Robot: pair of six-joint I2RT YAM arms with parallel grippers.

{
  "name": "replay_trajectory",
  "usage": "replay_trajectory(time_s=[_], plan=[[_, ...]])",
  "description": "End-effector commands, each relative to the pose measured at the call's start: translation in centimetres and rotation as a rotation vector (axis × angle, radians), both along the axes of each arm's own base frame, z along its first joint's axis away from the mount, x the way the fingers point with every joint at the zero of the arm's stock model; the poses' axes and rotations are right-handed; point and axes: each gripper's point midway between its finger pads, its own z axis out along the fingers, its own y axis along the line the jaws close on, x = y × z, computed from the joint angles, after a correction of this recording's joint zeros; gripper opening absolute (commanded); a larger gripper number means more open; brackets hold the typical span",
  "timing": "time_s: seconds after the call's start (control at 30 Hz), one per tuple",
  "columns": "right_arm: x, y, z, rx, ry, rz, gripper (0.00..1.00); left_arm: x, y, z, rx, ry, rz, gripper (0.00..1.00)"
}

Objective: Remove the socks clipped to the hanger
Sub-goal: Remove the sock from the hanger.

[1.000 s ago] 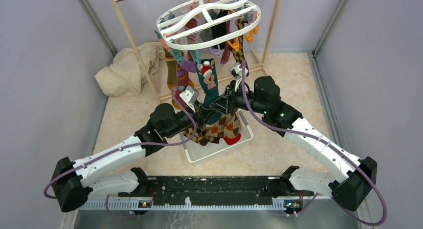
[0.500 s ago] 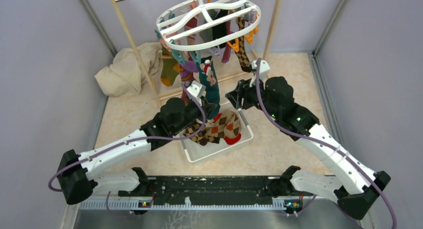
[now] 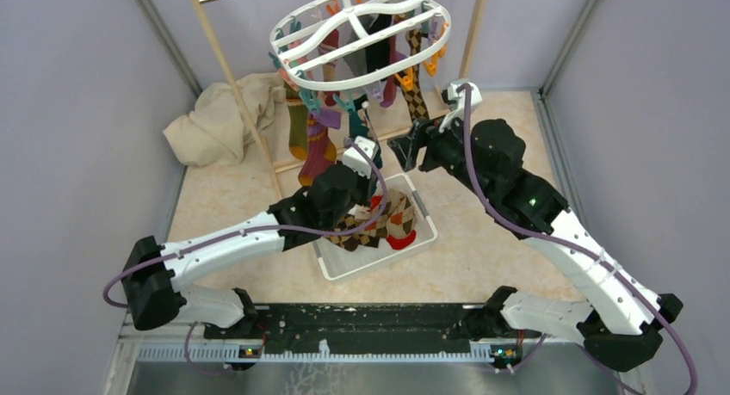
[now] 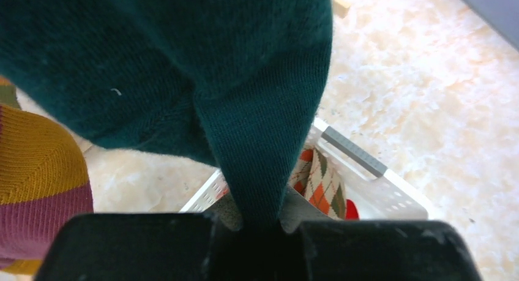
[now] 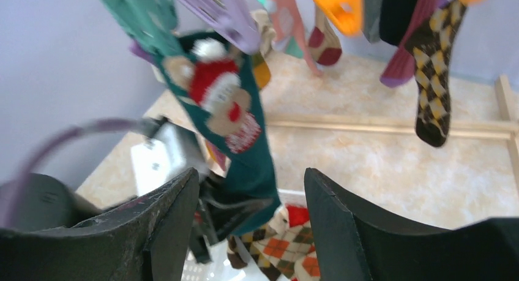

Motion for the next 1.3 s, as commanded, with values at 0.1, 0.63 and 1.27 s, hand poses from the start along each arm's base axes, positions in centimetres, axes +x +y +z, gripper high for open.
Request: replay_trajectory(time_s=[0.1, 0.63, 1.27], plan=[[-0.6, 2.4, 7.2, 0.065, -0.163, 0.001, 0.62, 1.1, 1.2, -0.3, 0.116, -0.022, 0.123, 0.1], [2.0, 7.9, 9.1, -0.052, -0.279, -0.008, 0.58, 1.7, 2.6, -1.0, 0.263, -0.049, 0.221, 0.1], [4.5, 9.3, 9.0, -0.084, -0.324, -0.087, 0.65, 1.8, 2.4, -0.8, 0.275, -0.055, 0.218, 0.11]])
